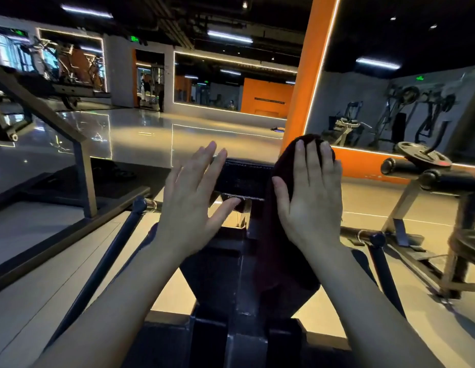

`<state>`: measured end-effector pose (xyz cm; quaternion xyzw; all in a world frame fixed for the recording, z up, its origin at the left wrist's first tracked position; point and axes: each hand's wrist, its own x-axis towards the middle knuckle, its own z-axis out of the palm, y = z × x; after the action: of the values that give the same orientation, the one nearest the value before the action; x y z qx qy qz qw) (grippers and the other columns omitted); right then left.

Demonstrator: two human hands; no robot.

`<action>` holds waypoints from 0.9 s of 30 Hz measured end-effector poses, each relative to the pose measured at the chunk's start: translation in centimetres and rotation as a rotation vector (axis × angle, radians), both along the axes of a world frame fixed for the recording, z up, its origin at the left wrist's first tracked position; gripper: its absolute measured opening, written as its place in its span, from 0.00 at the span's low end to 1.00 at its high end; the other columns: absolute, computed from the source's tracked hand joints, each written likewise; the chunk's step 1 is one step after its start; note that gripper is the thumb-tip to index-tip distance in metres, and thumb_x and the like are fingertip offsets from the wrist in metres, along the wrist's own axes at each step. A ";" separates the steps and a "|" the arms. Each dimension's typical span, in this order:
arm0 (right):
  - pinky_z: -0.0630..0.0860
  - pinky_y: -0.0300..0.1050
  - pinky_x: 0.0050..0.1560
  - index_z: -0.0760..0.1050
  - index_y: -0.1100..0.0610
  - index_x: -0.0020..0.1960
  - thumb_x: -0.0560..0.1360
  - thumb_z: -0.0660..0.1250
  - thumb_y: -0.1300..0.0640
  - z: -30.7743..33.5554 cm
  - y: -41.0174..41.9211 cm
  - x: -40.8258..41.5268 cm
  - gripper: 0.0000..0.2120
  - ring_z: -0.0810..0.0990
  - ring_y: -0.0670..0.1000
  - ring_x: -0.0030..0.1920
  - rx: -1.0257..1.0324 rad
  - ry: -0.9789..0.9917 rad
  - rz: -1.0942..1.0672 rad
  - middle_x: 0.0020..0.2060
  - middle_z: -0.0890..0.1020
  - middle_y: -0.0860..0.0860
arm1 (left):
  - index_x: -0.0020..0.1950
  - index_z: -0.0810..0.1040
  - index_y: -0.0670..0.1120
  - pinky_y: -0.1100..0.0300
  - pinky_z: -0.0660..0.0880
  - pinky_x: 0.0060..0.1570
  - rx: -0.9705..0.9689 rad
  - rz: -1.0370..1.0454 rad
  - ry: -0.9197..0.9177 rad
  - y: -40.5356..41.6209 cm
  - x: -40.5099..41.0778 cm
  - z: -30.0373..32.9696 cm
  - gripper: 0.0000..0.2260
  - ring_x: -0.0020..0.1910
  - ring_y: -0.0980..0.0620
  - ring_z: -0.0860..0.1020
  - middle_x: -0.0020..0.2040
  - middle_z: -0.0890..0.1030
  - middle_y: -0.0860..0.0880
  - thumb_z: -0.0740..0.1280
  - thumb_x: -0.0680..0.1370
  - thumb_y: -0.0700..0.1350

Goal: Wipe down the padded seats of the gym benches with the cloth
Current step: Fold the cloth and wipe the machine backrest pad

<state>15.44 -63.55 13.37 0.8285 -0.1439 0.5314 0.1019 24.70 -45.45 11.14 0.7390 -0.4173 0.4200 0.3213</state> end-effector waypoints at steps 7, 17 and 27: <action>0.44 0.55 0.78 0.51 0.59 0.79 0.82 0.48 0.43 -3.3 -0.1 -1.2 0.31 0.48 0.57 0.78 -0.063 0.082 -0.006 0.78 0.56 0.58 | 0.75 0.64 0.46 0.45 0.60 0.71 -0.023 -0.096 0.046 -1.5 1.3 -0.2 0.26 0.74 0.49 0.63 0.74 0.67 0.47 0.57 0.80 0.57; 0.42 0.49 0.78 0.36 0.53 0.79 0.76 0.39 0.30 -1.4 -0.4 -2.2 0.40 0.40 0.47 0.78 0.448 -0.015 0.080 0.79 0.42 0.50 | 0.77 0.60 0.50 0.49 0.51 0.75 -0.082 -0.100 0.052 -2.2 1.1 -0.7 0.25 0.76 0.58 0.56 0.76 0.64 0.49 0.56 0.80 0.55; 0.44 0.54 0.78 0.40 0.60 0.79 0.82 0.47 0.43 -7.9 1.0 -2.7 0.33 0.44 0.57 0.79 0.207 0.024 0.038 0.79 0.42 0.57 | 0.78 0.55 0.48 0.48 0.45 0.76 -0.089 -0.110 0.079 -2.9 0.9 -1.1 0.28 0.78 0.55 0.50 0.79 0.58 0.48 0.52 0.81 0.59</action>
<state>12.72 -62.56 5.42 0.8435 -0.1811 0.5057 0.0076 25.60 -48.36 10.00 0.7158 -0.4252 0.3905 0.3928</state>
